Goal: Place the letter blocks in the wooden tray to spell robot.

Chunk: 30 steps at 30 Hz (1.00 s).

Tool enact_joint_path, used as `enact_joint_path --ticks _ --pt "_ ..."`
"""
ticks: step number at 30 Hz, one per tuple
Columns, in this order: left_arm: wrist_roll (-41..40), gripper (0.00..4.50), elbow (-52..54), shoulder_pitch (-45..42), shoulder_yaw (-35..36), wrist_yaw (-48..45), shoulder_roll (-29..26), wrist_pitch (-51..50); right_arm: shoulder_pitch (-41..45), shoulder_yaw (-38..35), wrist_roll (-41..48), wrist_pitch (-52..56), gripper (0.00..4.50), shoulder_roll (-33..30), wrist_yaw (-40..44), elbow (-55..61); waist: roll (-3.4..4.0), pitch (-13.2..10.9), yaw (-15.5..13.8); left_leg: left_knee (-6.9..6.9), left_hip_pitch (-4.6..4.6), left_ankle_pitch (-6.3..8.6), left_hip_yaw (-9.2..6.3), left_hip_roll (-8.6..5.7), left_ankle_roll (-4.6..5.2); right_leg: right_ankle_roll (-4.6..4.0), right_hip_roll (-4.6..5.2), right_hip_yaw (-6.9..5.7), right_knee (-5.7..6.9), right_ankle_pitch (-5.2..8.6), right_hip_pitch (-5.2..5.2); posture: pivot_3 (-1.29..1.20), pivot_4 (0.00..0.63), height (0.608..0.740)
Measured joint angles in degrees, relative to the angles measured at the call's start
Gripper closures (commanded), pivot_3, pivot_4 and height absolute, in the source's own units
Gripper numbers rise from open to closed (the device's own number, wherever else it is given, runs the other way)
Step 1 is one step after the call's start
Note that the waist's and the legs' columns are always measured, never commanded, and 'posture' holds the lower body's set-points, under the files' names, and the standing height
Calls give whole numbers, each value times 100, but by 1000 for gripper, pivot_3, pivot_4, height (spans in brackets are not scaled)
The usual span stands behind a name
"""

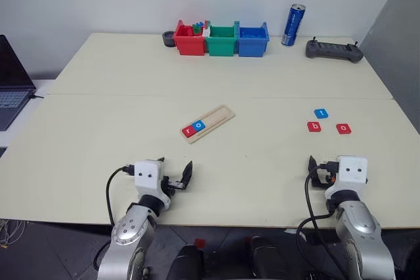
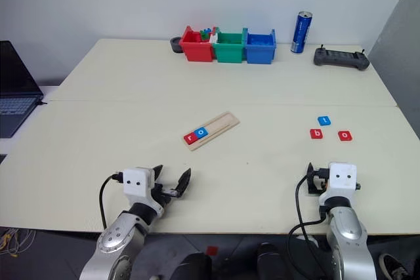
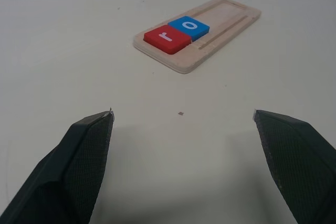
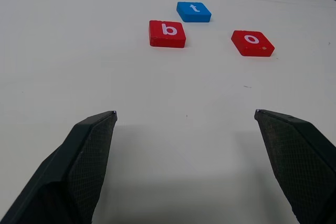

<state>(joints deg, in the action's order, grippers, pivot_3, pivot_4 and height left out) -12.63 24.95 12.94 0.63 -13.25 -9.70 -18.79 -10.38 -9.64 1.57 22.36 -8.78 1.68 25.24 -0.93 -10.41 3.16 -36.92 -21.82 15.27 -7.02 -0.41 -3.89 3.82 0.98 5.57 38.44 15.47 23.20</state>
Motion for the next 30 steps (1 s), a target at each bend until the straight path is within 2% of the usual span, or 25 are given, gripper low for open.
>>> enact_joint_path --ticks 30 --pt "-36 0 -3 -242 152 23 107 189 221 -40 9 -80 24 3 64 7 0 0 -6 0 -1 0 -1 0 0 -1 0 -1 -2 -1 0 0 150 740"
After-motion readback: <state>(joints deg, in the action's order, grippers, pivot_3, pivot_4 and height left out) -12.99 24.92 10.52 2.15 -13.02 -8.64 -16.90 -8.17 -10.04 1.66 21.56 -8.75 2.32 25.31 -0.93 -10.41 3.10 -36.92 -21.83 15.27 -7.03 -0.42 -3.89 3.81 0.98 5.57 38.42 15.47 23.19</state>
